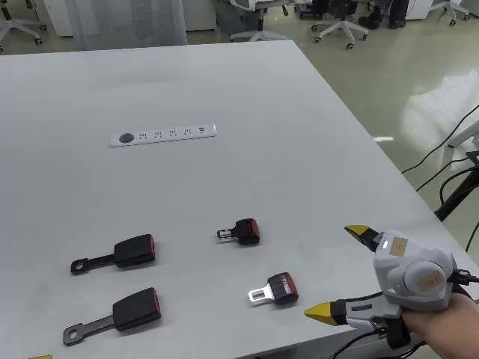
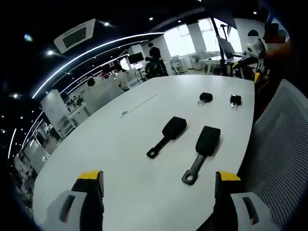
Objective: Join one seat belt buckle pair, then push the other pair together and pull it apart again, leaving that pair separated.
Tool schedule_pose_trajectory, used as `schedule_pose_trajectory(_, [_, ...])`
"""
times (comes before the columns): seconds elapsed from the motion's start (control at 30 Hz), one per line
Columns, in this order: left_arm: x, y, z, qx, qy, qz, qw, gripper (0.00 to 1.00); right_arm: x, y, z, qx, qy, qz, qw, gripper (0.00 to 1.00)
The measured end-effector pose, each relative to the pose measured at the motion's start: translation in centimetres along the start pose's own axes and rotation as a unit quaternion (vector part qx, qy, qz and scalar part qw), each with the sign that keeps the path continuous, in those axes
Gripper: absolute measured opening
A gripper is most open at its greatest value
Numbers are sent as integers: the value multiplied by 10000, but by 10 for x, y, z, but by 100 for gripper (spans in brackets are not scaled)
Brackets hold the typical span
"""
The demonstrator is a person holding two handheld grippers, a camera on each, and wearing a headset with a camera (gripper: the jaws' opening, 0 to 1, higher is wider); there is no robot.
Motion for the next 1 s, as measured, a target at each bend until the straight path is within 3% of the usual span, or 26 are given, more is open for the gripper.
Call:
schedule_pose_trajectory(0.07, [0,1,-2,-86,-76,23,9999,100,0,0,0,-5,-7,-24,10000,100])
schedule_pose_trajectory(0.5, [7,2,-1,-111,-58,-120,9998,100,0,1,0,-40,-18,12,10000,100])
schedule_pose_trajectory(0.87, [8,3,-3,-168,-55,-149,9997,100,7,0,2,-107,449,-59,9989,100])
schedule_pose_trajectory(0.93, [7,3,-4,-168,-51,-138,9998,100,8,0,4,-83,486,-87,9987,100])
schedule_pose_trajectory(1.0, [7,3,-4,-171,-62,-138,9997,100,8,0,8,117,706,-53,9974,100])
Point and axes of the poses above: the centre of the closed fingertips' face, and the gripper's own axes: y roughly forward along the fingers, x roughly to its right, z roughly out of its top, the point moved 6 cm from there along -y, roughly backward along the fingers, and after that the axes turned 3 degrees about z, right-handed, at the moved point
